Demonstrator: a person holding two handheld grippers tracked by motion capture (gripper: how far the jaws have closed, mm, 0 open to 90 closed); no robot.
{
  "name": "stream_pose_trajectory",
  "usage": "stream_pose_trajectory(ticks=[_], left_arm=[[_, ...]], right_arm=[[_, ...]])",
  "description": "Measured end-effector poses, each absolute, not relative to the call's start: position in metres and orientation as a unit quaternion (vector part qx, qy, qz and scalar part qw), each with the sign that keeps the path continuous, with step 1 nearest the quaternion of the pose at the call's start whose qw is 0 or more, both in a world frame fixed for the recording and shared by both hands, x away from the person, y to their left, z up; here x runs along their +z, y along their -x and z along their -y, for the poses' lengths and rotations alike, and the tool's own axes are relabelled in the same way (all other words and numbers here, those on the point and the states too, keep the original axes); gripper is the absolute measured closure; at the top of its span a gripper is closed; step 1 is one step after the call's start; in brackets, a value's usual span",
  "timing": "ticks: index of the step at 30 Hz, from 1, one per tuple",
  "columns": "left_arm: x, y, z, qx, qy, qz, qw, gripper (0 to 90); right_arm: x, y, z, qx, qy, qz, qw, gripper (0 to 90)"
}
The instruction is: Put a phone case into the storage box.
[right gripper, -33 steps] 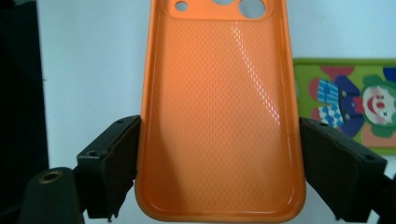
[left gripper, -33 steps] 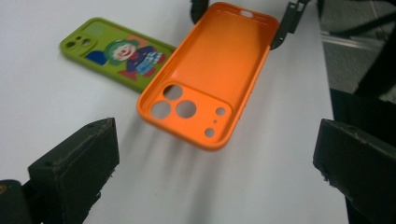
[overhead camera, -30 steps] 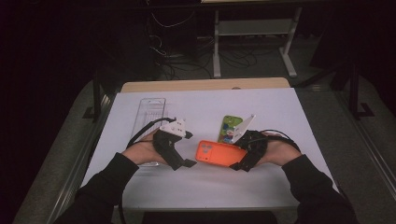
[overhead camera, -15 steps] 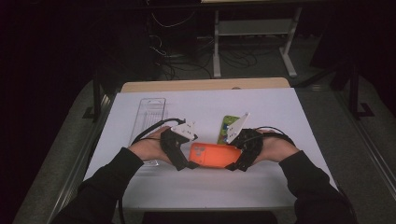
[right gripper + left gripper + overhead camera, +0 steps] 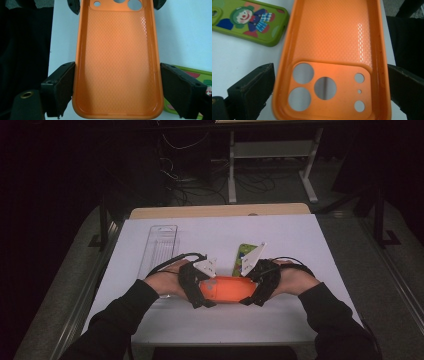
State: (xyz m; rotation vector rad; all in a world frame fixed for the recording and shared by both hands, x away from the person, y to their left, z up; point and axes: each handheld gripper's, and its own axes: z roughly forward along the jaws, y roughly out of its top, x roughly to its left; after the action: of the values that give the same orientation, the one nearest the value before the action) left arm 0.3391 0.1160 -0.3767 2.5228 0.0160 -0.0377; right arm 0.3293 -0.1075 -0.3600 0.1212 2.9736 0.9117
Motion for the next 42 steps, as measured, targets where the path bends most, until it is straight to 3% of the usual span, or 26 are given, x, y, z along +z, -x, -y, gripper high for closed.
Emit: stream_pose_trajectory(ticks=[7,19,28,38,42], left_arm=[[-0.378,-0.338,-0.114,-0.013,-0.956,0.002,0.292,1.3],[-0.377,-0.336,-0.115,-0.018,-0.955,0.007,0.297,14.0],[-0.376,-0.335,-0.114,-0.020,-0.954,0.008,0.299,15.8],[-0.381,-0.331,-0.115,-0.018,-0.957,-0.006,0.288,16.5],[-0.384,-0.332,-0.119,-0.010,-0.958,-0.033,0.284,16.5]], right_arm=[[-0.360,-0.327,0.106,0.297,-0.034,-0.954,0.009,15.2],[-0.360,-0.327,0.107,0.296,-0.040,-0.954,0.002,15.2],[-0.360,-0.329,0.108,0.302,-0.033,-0.953,0.001,14.9],[-0.360,-0.332,0.116,0.321,-0.067,-0.944,-0.036,12.2],[-0.357,-0.336,0.122,0.339,-0.071,-0.938,-0.015,9.9]])
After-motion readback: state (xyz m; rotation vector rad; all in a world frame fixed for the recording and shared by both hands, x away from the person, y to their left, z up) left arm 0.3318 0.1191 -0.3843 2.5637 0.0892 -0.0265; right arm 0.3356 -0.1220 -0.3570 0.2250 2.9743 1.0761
